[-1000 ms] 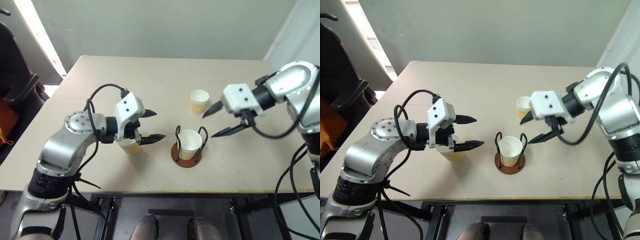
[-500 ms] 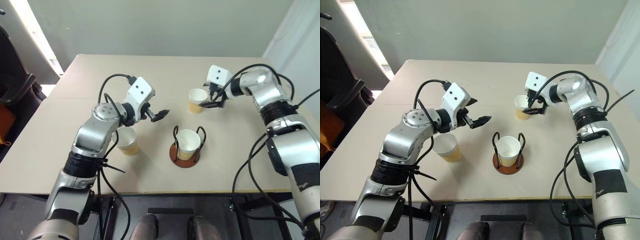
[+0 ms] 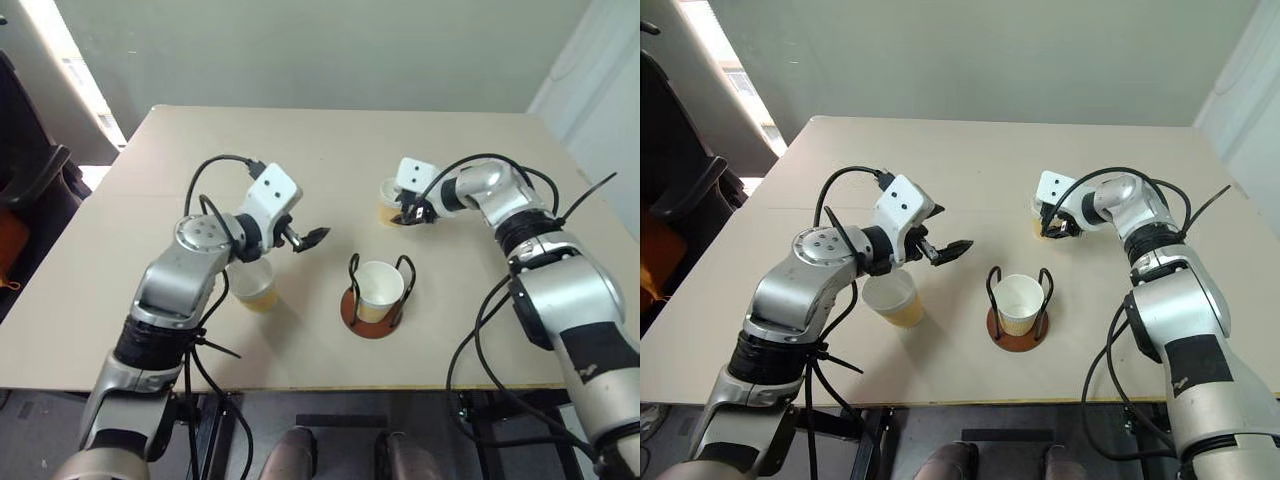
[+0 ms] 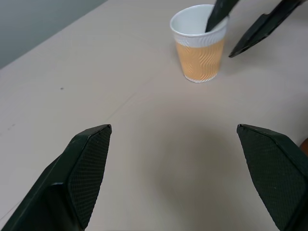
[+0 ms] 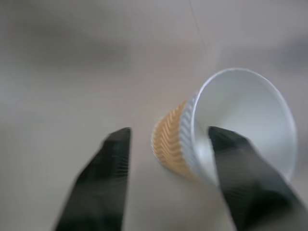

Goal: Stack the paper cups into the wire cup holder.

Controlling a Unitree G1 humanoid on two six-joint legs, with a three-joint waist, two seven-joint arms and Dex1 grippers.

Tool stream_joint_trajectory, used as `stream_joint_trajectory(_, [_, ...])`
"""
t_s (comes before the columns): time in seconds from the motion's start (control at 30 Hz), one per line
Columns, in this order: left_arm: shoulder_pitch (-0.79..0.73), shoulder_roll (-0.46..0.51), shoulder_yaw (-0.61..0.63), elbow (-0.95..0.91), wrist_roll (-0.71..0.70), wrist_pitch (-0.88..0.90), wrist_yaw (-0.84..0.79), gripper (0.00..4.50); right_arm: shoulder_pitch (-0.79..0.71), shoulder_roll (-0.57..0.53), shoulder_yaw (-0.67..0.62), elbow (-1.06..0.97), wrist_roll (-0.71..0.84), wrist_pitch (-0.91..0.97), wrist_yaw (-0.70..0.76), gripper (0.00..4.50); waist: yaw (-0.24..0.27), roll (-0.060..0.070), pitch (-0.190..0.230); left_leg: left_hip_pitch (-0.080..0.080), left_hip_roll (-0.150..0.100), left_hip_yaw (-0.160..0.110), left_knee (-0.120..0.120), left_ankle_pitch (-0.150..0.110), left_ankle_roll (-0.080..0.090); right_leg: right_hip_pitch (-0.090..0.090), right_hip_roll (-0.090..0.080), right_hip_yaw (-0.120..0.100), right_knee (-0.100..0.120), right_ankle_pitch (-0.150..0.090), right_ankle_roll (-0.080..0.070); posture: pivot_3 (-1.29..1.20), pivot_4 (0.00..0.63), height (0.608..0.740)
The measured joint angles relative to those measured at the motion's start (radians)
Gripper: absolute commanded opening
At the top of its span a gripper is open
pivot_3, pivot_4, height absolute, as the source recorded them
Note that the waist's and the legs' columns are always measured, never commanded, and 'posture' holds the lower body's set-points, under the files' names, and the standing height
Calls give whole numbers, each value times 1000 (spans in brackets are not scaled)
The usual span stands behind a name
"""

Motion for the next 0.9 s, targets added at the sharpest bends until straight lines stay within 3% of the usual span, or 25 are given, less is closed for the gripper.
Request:
stream_joint_trajectory(0.13, [0, 11, 1, -5, -1, 11, -1, 4500, 6, 10, 0, 2, -19, -4, -19, 31, 0, 0, 0, 2, 0, 0, 1, -1, 4, 0, 0, 0, 1, 0, 0, 0, 150, 740])
stream_joint_trajectory(0.33, [0, 15, 1, -5, -4, 13, -5, 4500, 12, 4, -1, 2, -38, -23, -37, 31, -1, 0, 0, 4, 0, 0, 0, -1, 7, 0, 0, 0, 3, 1, -1, 0, 150, 740])
stream_joint_trajectory(0.47, [0, 31, 20, -31, -64, -9, -83, 4500, 7, -73, -35, -61, 5, -48, 156, 31, 2, 0, 0, 1, 0, 0, 0, 0, 7, 0, 0, -1, 2, 1, -1, 0, 150, 740])
stream_joint_trajectory(0.57, [9, 76, 87, -72, -145, -34, -169, 4500, -10, -153, -96, -245, 111, -11, 388, 31, 0, 0, 0, 0, 0, 1, -1, 3, -2, -1, 1, -1, 2, 1, -1, 0, 150, 740])
stream_joint_trajectory(0.67, [63, 153, 128, -113, -229, -46, -291, 4500, 17, -245, -110, -551, 250, 116, 550, 31, -6, 0, 0, 0, 4, 2, -2, 3, -4, 0, 5, 0, 1, 0, -2, 0, 150, 740])
stream_joint_trajectory(0.9, [145, 296, 165, -118, -348, -46, -489, 4500, 181, -436, -13, -1134, 601, 419, 603, 31, -6, 0, 0, 3, 10, 2, 1, 3, -7, 1, 11, 0, 0, -6, -9, 0, 150, 740])
